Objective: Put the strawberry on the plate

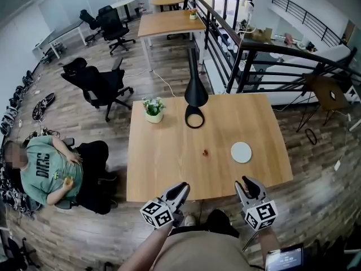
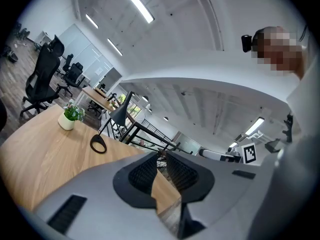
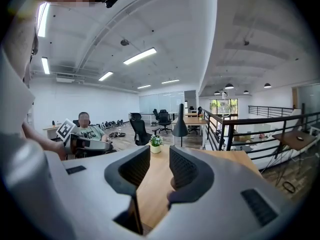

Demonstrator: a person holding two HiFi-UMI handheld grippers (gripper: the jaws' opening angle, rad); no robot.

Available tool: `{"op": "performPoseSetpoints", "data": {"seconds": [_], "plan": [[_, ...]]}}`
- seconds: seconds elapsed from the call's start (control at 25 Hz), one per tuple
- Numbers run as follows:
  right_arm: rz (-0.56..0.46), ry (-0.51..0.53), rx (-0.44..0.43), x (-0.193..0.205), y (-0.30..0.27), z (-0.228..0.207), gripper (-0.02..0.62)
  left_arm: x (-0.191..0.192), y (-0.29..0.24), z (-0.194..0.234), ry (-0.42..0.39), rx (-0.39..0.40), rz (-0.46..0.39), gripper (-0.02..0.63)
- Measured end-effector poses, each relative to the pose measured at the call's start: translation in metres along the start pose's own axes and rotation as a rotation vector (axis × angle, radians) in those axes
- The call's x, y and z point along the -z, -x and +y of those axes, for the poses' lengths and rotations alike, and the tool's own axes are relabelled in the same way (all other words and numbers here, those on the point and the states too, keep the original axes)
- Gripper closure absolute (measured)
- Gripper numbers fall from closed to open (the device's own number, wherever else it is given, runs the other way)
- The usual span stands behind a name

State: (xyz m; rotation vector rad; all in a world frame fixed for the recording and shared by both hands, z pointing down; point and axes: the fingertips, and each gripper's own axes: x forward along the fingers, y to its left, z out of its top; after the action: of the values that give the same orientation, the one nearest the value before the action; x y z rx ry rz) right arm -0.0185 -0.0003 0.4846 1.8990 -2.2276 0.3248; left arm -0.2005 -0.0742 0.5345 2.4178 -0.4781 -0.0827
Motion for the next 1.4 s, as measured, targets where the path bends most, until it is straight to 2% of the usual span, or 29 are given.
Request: {"op": "performPoseSetpoints", "data": {"seconds": [0.16, 0.32, 0.56, 0.84, 1.24, 1.4], "plan": [[0.028, -0.028, -0.035, 0.012, -0.020, -0.008, 0.474, -0.002, -0.008, 0.004, -0.002, -0.027, 0.007, 0.561], [0.050, -0.025, -0.110, 0.019, -0.052, -0.019, 0.474, -0.007, -0.021, 0.018, -0.008, -0.086, -0.003, 0.563], [0.069, 0.009, -0.215, 0.004, -0.095, -0.053, 0.474, -0.022, -0.049, 0.026, 0.012, -0.188, -0.061, 0.563], [0.081, 0.061, -0.318, -0.008, -0.146, -0.082, 0.474, -0.048, -0.078, 0.031, -0.017, -0.278, -0.125, 0.563], [0.167, 0.123, -0.449, 0.025, -0.194, -0.099, 0.474, -0.047, -0.096, 0.049, -0.035, -0.394, -0.144, 0.561], [0.205, 0.131, -0.481, 0.043, -0.206, -0.110, 0.474, -0.050, -0.104, 0.046, -0.085, -0.439, -0.147, 0.562]]}}
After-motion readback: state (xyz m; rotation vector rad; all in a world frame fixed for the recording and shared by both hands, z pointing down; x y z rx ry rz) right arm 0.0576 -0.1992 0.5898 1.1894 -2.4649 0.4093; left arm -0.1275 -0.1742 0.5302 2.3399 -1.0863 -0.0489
